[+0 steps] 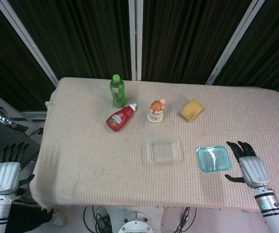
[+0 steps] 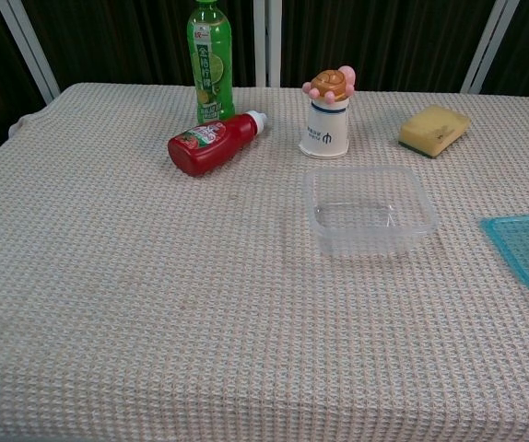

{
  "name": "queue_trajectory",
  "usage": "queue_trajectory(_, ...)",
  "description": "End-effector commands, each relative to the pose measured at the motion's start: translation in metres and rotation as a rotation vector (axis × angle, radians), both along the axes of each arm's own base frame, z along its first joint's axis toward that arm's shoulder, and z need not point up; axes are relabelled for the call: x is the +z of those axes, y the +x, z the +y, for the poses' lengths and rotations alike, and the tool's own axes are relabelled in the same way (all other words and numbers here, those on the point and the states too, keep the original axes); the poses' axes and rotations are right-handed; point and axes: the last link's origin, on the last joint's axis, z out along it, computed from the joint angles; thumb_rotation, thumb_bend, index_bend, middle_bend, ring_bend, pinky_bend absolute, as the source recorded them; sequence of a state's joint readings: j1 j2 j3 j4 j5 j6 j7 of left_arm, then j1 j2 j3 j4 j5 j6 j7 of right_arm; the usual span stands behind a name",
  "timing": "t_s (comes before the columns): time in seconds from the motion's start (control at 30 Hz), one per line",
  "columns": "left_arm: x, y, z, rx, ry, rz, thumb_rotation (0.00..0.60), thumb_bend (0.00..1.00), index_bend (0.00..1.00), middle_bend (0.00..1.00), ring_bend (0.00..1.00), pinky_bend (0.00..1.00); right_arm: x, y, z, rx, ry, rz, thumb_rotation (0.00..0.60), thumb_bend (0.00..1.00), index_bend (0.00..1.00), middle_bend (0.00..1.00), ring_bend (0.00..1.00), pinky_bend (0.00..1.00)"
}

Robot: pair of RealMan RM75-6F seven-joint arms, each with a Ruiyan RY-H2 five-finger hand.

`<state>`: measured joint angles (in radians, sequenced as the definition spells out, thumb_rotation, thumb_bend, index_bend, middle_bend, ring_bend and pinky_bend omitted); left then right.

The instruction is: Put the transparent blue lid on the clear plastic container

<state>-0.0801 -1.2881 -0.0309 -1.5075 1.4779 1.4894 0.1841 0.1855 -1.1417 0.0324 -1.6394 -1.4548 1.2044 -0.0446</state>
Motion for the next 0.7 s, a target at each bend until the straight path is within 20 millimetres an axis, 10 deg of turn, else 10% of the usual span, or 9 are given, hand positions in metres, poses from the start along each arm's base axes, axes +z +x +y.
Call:
queue_trajectory(0.03,-0.001,0.000,0.000,0.009,-0.010,0.002,0.600,0.00,0.10,0.05,0.00,0.00,-0.019,0.003,-0.021,-0.032,0.160,0.077,0.600,0.00,0.00,0.06,0.00,0.00)
queue_trajectory(0.7,-0.005,0.005,0.004,0.037,-0.067,0.010,0.600,0.00,0.10,0.05,0.00,0.00,-0.052,0.010,-0.073,-0.010,0.385,0.258,0.600,0.00,0.00,0.03,0.00,0.00)
